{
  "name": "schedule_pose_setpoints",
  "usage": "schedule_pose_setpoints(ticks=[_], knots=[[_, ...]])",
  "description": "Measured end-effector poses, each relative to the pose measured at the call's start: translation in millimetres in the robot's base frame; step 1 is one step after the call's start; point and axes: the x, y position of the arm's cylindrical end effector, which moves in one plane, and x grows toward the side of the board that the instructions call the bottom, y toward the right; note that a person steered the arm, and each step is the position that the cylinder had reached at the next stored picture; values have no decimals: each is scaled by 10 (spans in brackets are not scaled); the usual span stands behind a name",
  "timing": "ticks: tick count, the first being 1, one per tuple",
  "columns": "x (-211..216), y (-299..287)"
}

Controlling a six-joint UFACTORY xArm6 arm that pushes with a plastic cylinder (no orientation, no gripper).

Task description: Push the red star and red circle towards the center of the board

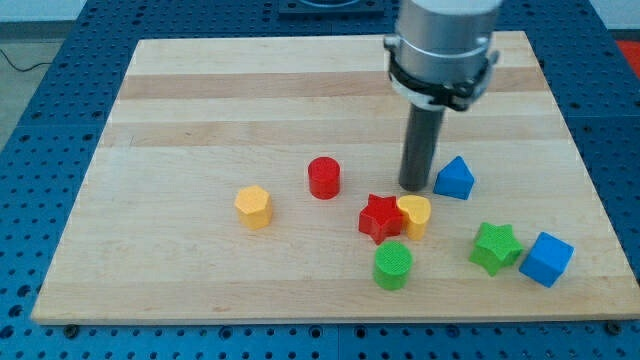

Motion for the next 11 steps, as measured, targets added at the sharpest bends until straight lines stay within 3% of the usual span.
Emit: schedule_pose_setpoints(ticks=[2, 4, 6, 9, 10, 11], knots=[[494, 214], [516, -803], [617, -1138], [-414, -1405], [-472, -1386], [-475, -983]])
